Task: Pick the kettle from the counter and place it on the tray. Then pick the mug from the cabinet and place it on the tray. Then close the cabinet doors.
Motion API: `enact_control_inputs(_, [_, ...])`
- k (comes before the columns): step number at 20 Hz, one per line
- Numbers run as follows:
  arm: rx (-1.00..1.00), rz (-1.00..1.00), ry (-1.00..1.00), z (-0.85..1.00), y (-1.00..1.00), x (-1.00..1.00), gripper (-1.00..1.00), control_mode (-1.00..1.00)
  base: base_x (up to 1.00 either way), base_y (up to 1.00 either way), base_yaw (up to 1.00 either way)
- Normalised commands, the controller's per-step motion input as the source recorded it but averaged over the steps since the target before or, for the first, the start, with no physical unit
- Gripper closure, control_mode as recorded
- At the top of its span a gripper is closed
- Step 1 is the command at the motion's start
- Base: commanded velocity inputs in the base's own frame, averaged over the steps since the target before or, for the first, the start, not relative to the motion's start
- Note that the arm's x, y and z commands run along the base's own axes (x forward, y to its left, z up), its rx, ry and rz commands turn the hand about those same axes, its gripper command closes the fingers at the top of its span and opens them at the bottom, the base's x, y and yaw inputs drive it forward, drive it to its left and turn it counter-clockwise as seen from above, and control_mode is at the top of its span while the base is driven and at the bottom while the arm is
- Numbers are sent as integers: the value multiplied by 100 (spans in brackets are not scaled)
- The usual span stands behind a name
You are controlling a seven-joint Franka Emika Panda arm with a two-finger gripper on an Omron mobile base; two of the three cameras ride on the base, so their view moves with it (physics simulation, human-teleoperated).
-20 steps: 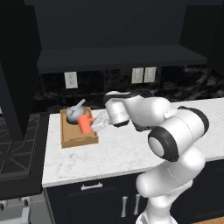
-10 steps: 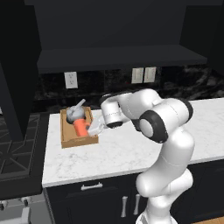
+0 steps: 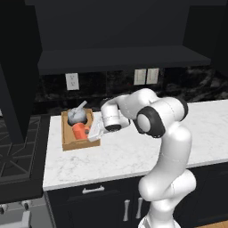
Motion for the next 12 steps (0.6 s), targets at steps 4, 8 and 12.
enact_control_inputs(4, [0,6,-6,-29,9,10,100,-100,0,0,0])
enact_control_inputs(8, [0,4,-2,-23,2,2,100,-100,0,0,0])
enact_control_inputs(12, [0,1,-1,-20,1,-4,100,-100,0,0,0])
